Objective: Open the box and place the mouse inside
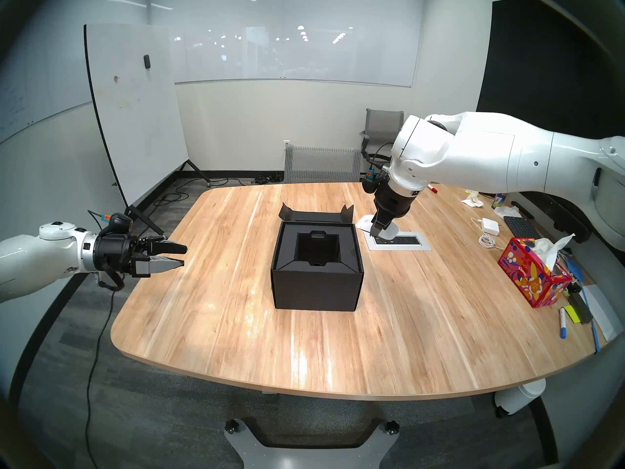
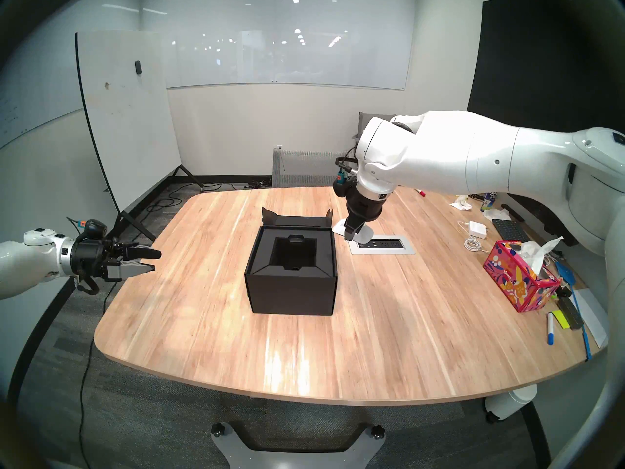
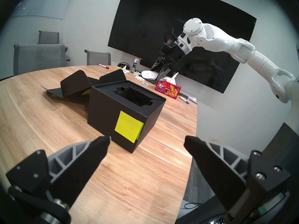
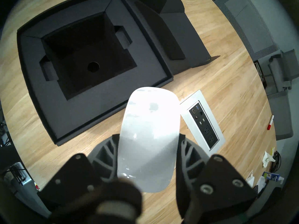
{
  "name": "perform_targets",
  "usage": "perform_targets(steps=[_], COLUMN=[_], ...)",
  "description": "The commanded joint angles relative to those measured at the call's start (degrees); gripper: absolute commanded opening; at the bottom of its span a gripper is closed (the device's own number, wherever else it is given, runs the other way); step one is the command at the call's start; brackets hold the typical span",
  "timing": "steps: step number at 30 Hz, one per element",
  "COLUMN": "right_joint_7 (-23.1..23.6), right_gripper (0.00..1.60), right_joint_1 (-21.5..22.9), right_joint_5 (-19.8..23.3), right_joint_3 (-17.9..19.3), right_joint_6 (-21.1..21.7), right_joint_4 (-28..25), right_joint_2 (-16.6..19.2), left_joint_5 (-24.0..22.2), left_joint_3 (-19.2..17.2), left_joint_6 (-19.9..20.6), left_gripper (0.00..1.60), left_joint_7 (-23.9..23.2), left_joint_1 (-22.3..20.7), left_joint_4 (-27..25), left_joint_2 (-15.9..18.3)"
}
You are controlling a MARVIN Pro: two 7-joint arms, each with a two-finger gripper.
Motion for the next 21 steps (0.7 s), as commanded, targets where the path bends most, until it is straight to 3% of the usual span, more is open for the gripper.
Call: perform_targets(steps=[1, 21], right_joint_7=[-0.5, -0.5], right_gripper=[0.0, 0.0], right_joint_1=[0.5, -1.0], right_joint_5=[-0.3, -0.5], right_joint_3=[1.5, 2.9], right_joint_6=[-1.7, -4.0], right_joint_4=[0.9, 2.8], right_joint_2=[-1.8, -5.5], left_joint_5=[-0.5, -0.5], left_joint_3=[-0.6, -0.6], left_joint_6=[0.0, 0.1], left_gripper=[1.6, 1.6], left_joint_7=[0.0, 0.0], left_joint_1=[-0.7, -0.7], left_joint_4=[-0.1, -0.1], left_joint_2=[-0.1, -0.1])
